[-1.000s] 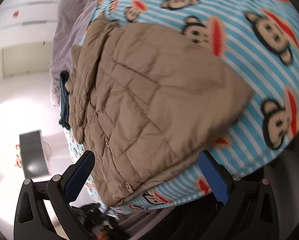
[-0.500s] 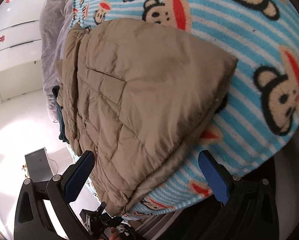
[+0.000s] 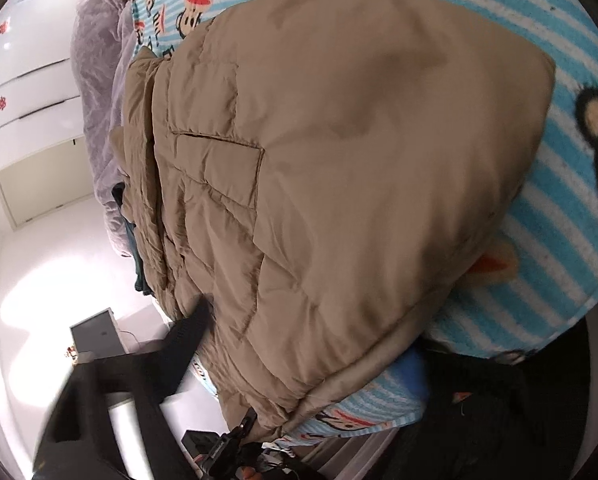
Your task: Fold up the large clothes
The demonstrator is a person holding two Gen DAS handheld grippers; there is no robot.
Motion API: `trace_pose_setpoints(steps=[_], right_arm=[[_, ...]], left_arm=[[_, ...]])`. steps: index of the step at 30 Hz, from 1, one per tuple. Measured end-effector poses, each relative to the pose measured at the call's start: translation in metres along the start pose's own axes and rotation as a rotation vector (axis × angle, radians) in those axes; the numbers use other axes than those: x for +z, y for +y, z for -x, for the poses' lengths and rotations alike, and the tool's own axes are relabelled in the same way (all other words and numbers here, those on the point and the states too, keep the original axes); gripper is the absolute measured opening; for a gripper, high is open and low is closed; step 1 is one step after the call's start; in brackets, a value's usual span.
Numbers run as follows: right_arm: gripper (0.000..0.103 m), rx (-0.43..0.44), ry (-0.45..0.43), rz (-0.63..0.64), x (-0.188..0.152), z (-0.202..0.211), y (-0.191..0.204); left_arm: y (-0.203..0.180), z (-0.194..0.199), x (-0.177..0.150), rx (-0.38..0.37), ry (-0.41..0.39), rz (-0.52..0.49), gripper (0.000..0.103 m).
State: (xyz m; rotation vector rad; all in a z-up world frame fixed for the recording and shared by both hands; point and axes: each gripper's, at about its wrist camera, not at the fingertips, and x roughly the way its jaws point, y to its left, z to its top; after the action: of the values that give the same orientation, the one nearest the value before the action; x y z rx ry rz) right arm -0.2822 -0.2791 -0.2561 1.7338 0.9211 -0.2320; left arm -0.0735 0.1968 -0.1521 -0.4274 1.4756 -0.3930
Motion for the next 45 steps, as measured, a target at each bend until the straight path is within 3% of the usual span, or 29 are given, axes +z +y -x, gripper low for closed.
trace_pose_setpoints(steps=[1,3,8,11,17,22,28,35,41,45], right_arm=[[0.031,-0.008,-0.001,0.013,0.000,0.001,0.003],[0.014,-0.031,0.000,0.057,0.001,0.002,0.011],[0.010,-0.054,0.023,0.220,0.000,0.012,0.050],[0.009,-0.043,0.028,0.352,0.003,0.024,0.093],[0.009,-0.065,-0.002,0.652,0.021,0.038,0.210],[0.009,-0.104,-0.002,0.851,0.045,0.015,0.301],[0.009,-0.145,0.035,0.853,0.110,-0.051,0.370],[0.009,-0.247,0.048,0.782,0.157,-0.128,0.377],[0.009,-0.289,0.042,0.704,0.183,-0.178,0.356],[0.010,-0.296,0.036,0.658,0.186,-0.185,0.348]], left_arm=[[-0.002,0.003,0.001,-0.002,-0.007,-0.010,0.017],[-0.012,0.013,0.004,-0.006,-0.028,-0.036,0.017],[-0.039,0.039,0.020,-0.046,-0.095,-0.047,0.015],[-0.060,0.062,0.038,-0.059,-0.161,-0.071,0.015],[-0.120,0.100,0.100,-0.054,-0.306,-0.152,0.014],[-0.169,0.099,0.174,0.022,-0.380,-0.182,0.014],[-0.197,0.063,0.256,0.159,-0.399,-0.181,0.015],[-0.176,-0.016,0.325,0.256,-0.304,-0.190,0.015],[-0.166,-0.073,0.349,0.349,-0.224,-0.249,0.015],[-0.173,-0.068,0.348,0.379,-0.197,-0.276,0.015]])
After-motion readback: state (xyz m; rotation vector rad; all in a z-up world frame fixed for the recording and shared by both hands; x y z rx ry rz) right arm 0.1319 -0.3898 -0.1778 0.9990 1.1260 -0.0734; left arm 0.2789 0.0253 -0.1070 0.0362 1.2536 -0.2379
